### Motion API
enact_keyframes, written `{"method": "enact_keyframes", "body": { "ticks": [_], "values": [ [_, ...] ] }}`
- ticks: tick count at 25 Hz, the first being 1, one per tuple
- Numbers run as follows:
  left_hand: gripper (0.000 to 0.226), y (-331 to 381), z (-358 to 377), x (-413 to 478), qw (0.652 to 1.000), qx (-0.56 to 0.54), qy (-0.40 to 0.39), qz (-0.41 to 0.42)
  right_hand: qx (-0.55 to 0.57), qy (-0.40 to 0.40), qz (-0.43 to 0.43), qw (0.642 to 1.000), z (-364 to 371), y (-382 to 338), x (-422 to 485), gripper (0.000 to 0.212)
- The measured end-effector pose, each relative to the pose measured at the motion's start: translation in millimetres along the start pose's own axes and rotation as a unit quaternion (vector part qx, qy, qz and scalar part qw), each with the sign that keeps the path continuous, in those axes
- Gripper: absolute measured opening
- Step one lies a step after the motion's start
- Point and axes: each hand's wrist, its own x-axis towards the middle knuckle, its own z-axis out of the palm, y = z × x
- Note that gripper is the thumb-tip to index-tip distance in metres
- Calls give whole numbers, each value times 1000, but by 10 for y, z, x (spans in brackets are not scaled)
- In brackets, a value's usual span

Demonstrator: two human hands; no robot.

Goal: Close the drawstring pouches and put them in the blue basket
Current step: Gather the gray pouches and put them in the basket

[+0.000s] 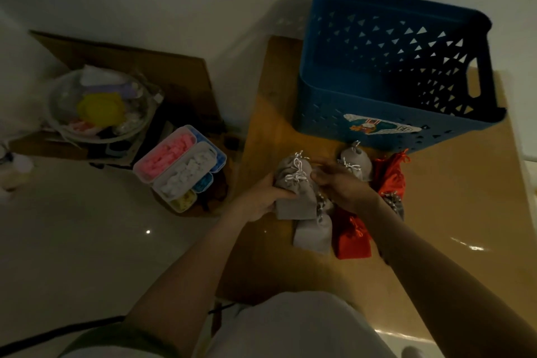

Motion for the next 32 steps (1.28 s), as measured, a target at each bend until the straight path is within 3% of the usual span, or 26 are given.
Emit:
{"method": "enact_keyframes", "body": {
  "ticks": [5, 7, 10, 14, 17, 21, 23, 26, 28, 32],
  "values": [
    [101, 152, 28, -112, 982, 125, 80, 115, -13, -43, -78, 996, 128, -264, -188, 30],
    [93, 261, 68, -185, 968, 130, 107, 185, -13, -49, -106, 993, 147, -402, -254, 31],
    [75, 428, 113, -276, 962, 97, 128, 222, 11, -49, -142, 989, 165, -617, -323, 45],
    [90, 618, 67, -273, 953, 71, 160, 246, -18, -70, -221, 973, 254, -863, -394, 47],
    [65, 785, 108, -331, 957, 93, 145, 232, -29, -77, -271, 959, 294, -1003, -475, 45],
    [67, 885, 283, -486, 943, 88, 87, 310, -50, -84, -310, 946, 351, -1157, -672, 41],
    [66, 949, 357, -568, 940, 67, 92, 321, -98, -27, -351, 931, 371, -1224, -778, 47],
    [53, 1008, 443, -679, 933, 62, 105, 338, -177, 136, -385, 895, 374, -1287, -826, 59],
    [48, 1023, 488, -710, 928, 77, 106, 350, -158, 168, -415, 880, 383, -1337, -852, 49],
    [67, 1107, 538, -745, 927, 58, 92, 359, -203, 110, -419, 878, 393, -1382, -884, 5]
  ]
}}
